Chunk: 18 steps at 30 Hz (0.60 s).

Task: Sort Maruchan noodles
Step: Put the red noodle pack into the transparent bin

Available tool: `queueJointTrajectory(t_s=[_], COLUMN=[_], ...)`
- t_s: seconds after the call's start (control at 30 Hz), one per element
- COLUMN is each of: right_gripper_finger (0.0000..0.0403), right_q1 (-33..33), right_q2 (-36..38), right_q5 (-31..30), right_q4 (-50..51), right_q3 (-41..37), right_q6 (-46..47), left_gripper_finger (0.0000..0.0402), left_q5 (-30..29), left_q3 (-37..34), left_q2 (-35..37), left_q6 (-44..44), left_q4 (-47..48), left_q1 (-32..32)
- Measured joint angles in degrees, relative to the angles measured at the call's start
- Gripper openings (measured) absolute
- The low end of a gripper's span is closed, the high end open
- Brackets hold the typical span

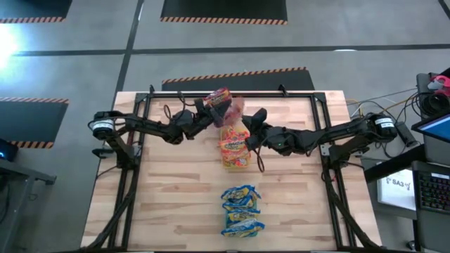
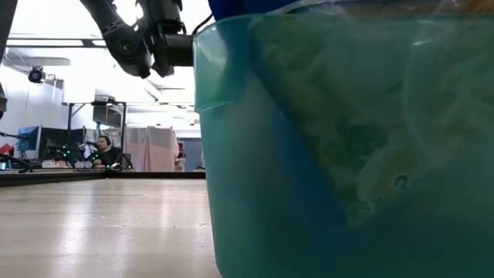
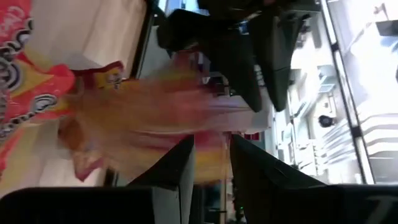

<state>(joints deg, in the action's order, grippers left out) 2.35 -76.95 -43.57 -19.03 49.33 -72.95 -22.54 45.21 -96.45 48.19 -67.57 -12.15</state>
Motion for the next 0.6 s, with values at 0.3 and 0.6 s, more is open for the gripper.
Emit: queueJointTrajectory(t_s=[0.3, 0.6], right_gripper_finger=[0.0093, 0.0093], right_q1=[-0.1, -0.5], right_q2=[0.1, 1.9], right_q5=[-0.9, -5.9], right_q4=[-1.4, 0.4], right_q3=[0.0, 0.0], right_q6=[1.3, 12.2], left_gripper_finger=[0.0076, 0.0076], left_q5=[1.3, 23.2], left_q3=[0.0, 0.0], left_q2=[0.0, 1.1], left_q6=[-2.4, -17.0], left_q4=[4.7, 6.1], left_q1=[-2.5, -6.0])
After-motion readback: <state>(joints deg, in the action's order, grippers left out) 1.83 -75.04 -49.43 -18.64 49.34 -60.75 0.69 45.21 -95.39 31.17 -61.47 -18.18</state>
